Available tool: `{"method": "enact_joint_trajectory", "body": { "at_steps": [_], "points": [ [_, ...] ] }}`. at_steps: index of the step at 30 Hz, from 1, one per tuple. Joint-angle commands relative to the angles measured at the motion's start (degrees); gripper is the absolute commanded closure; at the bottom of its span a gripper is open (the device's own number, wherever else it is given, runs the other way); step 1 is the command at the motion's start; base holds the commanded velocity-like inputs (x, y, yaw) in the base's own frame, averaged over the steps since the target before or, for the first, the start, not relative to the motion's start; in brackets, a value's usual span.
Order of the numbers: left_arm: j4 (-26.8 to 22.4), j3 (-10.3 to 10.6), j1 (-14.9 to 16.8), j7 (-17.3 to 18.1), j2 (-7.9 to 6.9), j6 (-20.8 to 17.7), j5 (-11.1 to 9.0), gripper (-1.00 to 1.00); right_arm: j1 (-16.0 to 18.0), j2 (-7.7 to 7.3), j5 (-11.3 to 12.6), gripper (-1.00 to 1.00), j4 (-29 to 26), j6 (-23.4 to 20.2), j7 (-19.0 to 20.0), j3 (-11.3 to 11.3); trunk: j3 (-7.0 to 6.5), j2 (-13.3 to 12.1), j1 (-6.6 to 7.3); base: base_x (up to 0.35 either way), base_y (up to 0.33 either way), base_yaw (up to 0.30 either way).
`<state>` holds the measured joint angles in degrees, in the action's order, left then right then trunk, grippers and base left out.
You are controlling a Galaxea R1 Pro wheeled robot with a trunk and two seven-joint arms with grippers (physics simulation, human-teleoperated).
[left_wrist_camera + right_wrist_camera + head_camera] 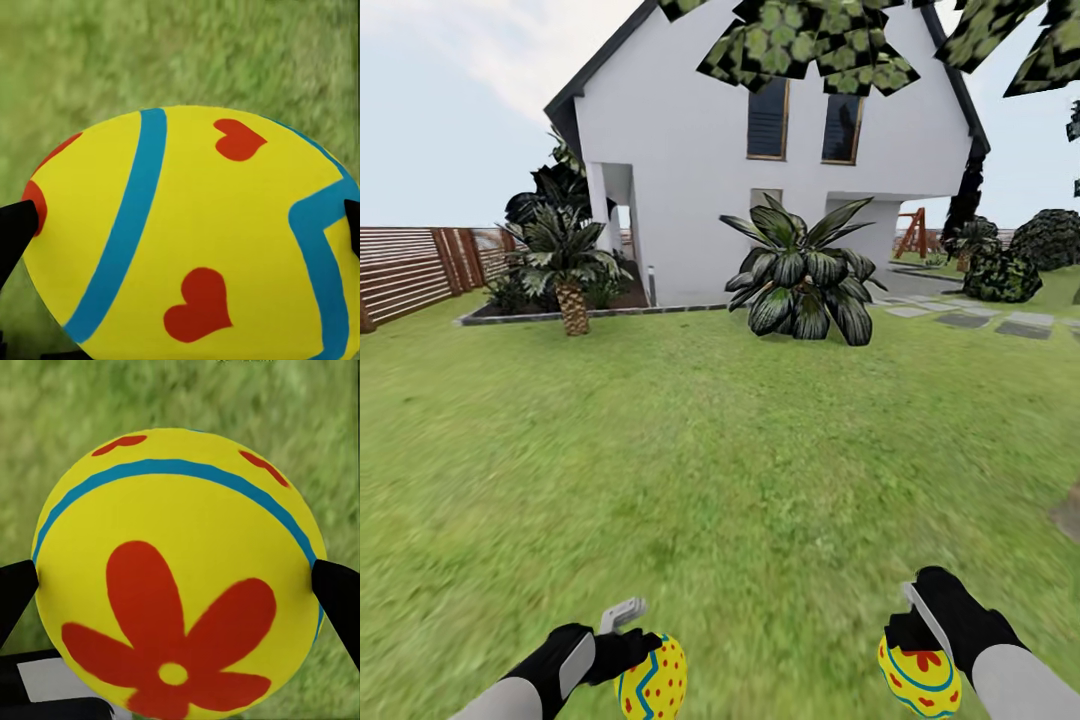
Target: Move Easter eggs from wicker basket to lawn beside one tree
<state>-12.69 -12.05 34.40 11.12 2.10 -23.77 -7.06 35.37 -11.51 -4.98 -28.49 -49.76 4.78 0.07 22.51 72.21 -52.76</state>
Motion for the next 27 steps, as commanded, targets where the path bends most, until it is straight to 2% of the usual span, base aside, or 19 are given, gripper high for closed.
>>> {"method": "enact_joint_trajectory", "body": {
  "at_steps": [1,19,27],
  "points": [
    [-0.1,-0.2,0.0,0.0,0.01,-0.5,-0.6,1.00,0.0,-0.01,-0.6,1.00,-0.1,-0.3,0.5,0.0,0.07,0.0,-0.04,0.338,0.106,-0.300],
    [0.0,-0.2,0.0,0.0,0.03,-0.5,-0.6,1.00,0.0,-0.01,-0.6,1.00,-0.1,-0.2,0.5,0.0,0.07,0.0,-0.04,0.337,0.097,-0.300],
    [-0.1,-0.2,0.0,0.0,0.01,-0.5,-0.7,1.00,0.0,-0.01,-0.6,1.00,-0.1,-0.3,0.5,0.0,0.07,0.0,-0.04,0.320,0.184,-0.300]
  ]
}}
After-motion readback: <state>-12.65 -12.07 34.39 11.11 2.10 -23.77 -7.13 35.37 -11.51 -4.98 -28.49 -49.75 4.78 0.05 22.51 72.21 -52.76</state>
